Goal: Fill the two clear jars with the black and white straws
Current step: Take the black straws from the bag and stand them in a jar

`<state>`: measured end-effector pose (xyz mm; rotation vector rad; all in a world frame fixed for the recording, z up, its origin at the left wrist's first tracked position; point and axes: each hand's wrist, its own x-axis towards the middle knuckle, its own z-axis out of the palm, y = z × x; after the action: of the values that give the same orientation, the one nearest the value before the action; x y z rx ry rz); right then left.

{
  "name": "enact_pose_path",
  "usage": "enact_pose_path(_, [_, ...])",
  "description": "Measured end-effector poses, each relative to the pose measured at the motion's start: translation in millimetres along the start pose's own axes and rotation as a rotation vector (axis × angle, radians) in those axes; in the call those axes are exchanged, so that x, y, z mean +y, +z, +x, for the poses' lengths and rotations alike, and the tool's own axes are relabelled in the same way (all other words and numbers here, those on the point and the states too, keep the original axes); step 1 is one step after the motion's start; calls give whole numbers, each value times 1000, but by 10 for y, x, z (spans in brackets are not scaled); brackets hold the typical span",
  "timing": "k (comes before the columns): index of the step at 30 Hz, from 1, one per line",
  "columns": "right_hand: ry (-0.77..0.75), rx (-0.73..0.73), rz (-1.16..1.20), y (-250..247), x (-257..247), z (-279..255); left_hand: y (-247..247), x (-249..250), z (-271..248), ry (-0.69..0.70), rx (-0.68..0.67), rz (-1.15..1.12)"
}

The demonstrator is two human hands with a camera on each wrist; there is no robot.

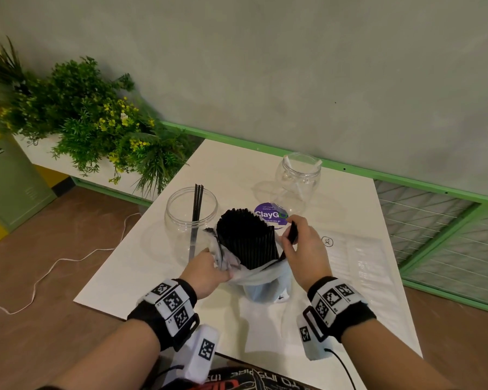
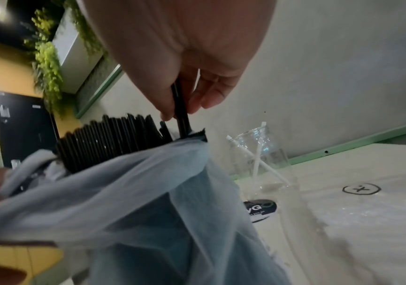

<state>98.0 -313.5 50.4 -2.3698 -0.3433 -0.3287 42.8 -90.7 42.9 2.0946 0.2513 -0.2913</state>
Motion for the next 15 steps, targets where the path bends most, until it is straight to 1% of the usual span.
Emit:
enact_pose_path(2, [-37,-98,-103,22,34,-18,31,22,-15,4,3,-15])
enact_pose_path(3, [-49,-107,-125,27,53,-23,43,24,-17,6,-1,-8])
enact_pose_path(4, [-55,-85,-118,19,64,-27,47,29,-21,17,-14,-12])
enact_pose_path(6, [-41,-5,-14,-14,53,-49,51,22,-12,33,-37,-21])
enact_pose_path(8, [-12,17,144,-28,29,-96,43,19,-3,40,-61,-13])
enact_pose_path(9, [12,-11,213,-24,14,-125,44,3,17,40,-64,-16])
enact_pose_path(11, [96,-116,303,13,3,-177,32,41,3,45,-72,-7])
enact_pose_path(13, [153,-203,296,71,23,-216,36,48,15,57,-76,-14])
enact_pose_path(15, [177,-269,276,154,68,-244,36,63,5,36,-83,-46])
